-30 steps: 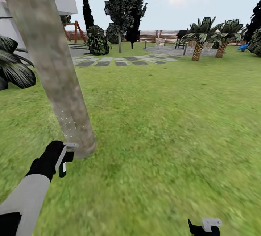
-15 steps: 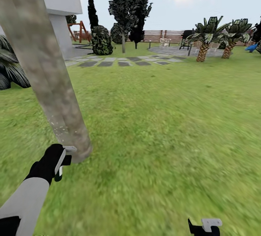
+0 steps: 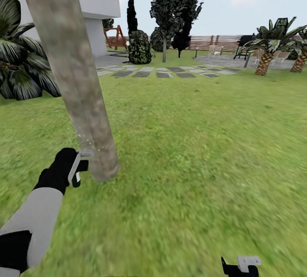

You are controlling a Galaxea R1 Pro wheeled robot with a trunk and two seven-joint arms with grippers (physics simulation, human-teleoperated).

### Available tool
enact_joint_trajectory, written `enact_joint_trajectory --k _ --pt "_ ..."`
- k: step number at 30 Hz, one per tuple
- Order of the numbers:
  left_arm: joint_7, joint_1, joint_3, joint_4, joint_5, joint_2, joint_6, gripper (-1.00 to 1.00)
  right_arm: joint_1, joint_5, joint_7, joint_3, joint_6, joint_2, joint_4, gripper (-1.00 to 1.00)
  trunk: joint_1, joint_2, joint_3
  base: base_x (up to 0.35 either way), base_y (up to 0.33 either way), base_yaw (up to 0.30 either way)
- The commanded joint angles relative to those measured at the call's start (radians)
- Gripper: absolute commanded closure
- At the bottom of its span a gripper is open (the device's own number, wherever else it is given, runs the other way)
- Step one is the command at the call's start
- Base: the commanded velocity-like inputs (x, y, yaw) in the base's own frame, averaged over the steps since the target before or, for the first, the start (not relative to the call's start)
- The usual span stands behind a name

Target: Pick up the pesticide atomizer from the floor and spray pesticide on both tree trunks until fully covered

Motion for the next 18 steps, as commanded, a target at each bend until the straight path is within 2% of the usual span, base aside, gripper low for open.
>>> enact_joint_trajectory --k 1,2,4,9,18 --pt "-0.005 -0.017 0.002 0.002 -0.008 0.000 0.005 1.00 -0.001 0.006 0.003 -0.008 -0.004 0.000 0.001 -1.00 0.000 0.000 -0.001 -0.001 -0.001 0.265" --pt "-0.005 -0.053 0.001 0.005 -0.009 0.001 0.006 1.00 -0.001 0.006 0.003 -0.008 -0.004 0.000 0.001 -1.00 0.000 0.000 -0.001 -0.001 0.000 0.237" --pt "-0.005 -0.091 0.000 0.007 -0.010 0.003 0.009 1.00 -0.001 0.006 0.003 -0.008 -0.004 0.000 0.001 -1.00 0.000 0.000 -0.001 0.000 0.000 0.121" --pt "-0.005 -0.089 0.001 -0.006 -0.011 0.000 0.010 1.00 -0.001 0.006 0.002 -0.008 -0.004 -0.001 0.001 -1.00 0.000 0.000 -0.001 0.040 -0.023 0.017" --pt "-0.005 -0.089 0.003 -0.007 -0.010 -0.002 0.010 1.00 0.000 0.006 0.002 -0.008 -0.004 -0.002 0.001 -1.00 0.000 0.000 -0.001 0.214 -0.175 0.000"
